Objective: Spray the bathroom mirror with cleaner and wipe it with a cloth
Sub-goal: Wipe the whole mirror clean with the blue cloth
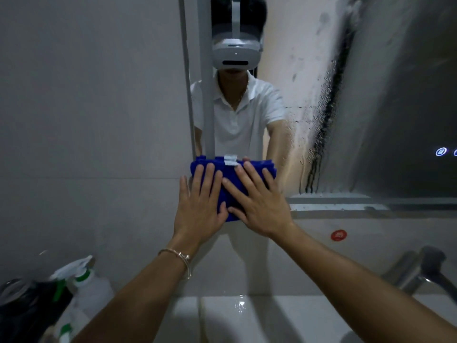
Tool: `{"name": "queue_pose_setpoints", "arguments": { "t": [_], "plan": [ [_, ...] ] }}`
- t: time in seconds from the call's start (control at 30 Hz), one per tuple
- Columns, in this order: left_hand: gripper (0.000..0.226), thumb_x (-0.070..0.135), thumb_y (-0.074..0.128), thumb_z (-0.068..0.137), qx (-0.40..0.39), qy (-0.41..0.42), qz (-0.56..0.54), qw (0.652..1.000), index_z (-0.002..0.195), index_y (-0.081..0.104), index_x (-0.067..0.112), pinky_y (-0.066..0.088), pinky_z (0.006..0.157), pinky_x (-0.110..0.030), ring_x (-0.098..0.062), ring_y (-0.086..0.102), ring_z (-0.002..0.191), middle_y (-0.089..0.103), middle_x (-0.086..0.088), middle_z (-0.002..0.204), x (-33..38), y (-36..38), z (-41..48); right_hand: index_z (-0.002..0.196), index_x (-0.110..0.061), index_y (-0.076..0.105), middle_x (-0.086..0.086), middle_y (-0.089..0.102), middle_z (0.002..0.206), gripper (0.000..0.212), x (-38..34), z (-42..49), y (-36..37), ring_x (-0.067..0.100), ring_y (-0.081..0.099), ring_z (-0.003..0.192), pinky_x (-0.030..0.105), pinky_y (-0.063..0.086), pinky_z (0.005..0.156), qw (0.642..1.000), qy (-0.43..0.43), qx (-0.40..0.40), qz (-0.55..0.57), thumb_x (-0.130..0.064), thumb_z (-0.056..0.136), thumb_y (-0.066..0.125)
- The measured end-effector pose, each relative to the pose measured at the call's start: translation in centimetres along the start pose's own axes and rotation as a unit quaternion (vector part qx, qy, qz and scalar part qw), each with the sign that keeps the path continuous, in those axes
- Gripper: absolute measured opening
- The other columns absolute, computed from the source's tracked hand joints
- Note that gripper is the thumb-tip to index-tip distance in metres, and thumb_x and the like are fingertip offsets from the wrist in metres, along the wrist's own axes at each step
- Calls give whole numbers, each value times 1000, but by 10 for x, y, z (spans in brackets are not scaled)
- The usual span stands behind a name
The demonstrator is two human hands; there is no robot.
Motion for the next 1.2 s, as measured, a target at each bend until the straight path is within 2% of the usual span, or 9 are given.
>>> {"name": "queue_pose_setpoints", "arguments": {
  "t": [0.13, 0.3, 0.4, 0.53, 0.7, 0.8, 0.9, 0.97, 1.2],
  "plan": [
    [87, 42, 34, 85, -11, 3, -3, 1000, 148, -13, 6, 11, 111, -57, -32, -13, 144, -20, -16, 155, 7, 16, -25, 150, -22, 21, 13, 18, 153, 69, -16, -22, 16, 30, 10, 145, 48, 3, 117, 999, -13, -26, -12, -50, 91, 45],
    [114, 41, 67, 73, -8, 18, 12, 1000, 148, -11, 4, 19, 106, -60, -35, -12, 144, -17, -19, 155, 7, 21, -32, 150, -22, 14, 12, 21, 152, 86, -19, -27, 23, 29, 3, 145, 48, 2, 116, 999, -1, -27, -23, -34, 82, 66],
    [120, 40, 73, 70, 1, 29, 17, 999, 148, -10, 4, 21, 106, -58, -35, -13, 143, -17, -19, 155, 5, 22, -31, 150, -21, 15, 13, 22, 151, 78, -21, -28, 24, 30, 1, 146, 49, 3, 116, 1000, -2, -9, -29, -26, 85, 58],
    [118, 41, 71, 71, -2, 48, 24, 999, 148, -11, 4, 20, 108, -55, -34, -14, 143, -17, -18, 155, 2, 22, -31, 150, -21, 16, 13, 23, 151, 65, -23, -27, 25, 30, -8, 147, 50, 5, 117, 1000, 8, 3, -26, -22, 90, 40],
    [91, 41, 44, 84, 5, 65, 24, 998, 149, -12, 9, 18, 111, -53, -29, -13, 144, -17, -14, 156, -12, 17, -32, 150, -19, 12, 13, 22, 151, 74, -28, -19, 22, 30, -5, 147, 49, 3, 116, 1000, 7, 0, -13, -24, 86, 49],
    [102, 41, 61, 79, 1, 58, 40, 997, 149, -7, 9, 20, 110, -53, -30, -12, 144, -16, -15, 156, -22, 13, -32, 152, -18, 6, 14, 21, 151, 84, -38, -11, 21, 31, 3, 145, 49, 2, 116, 1000, 15, 7, -1, -24, 84, 54],
    [108, 41, 70, 75, -1, 72, 53, 996, 147, -2, 7, 15, 111, -52, -33, -2, 144, -9, -17, 157, -25, 11, -32, 153, -17, -4, 15, 18, 152, 84, -44, -8, 22, 30, -8, 147, 50, 1, 117, 1000, 16, 15, 1, -23, 88, 48],
    [113, 41, 71, 75, 2, 79, 57, 995, 148, -8, 6, 14, 110, -52, -33, 1, 143, -1, -17, 156, -26, 11, -32, 153, -17, -5, 16, 18, 153, 85, -45, -8, 22, 30, -11, 147, 50, 0, 117, 1000, 18, 12, -1, -24, 88, 49],
    [104, 38, 61, 83, 2, 57, 40, 998, 147, -12, 2, 0, 115, -48, -34, -11, 144, -17, -20, 155, -20, 9, -33, 153, -17, -3, 14, 20, 151, 79, -42, -9, 22, 28, -12, 146, 48, -2, 117, 1000, 5, -7, -2, -20, 87, 41]
  ]
}}
Point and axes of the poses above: each hand's wrist, its own z-axis towards the middle knuckle, its own y-axis out of the palm, x = y × z, the point moved 6 cm from there along z, towards the middle knuckle
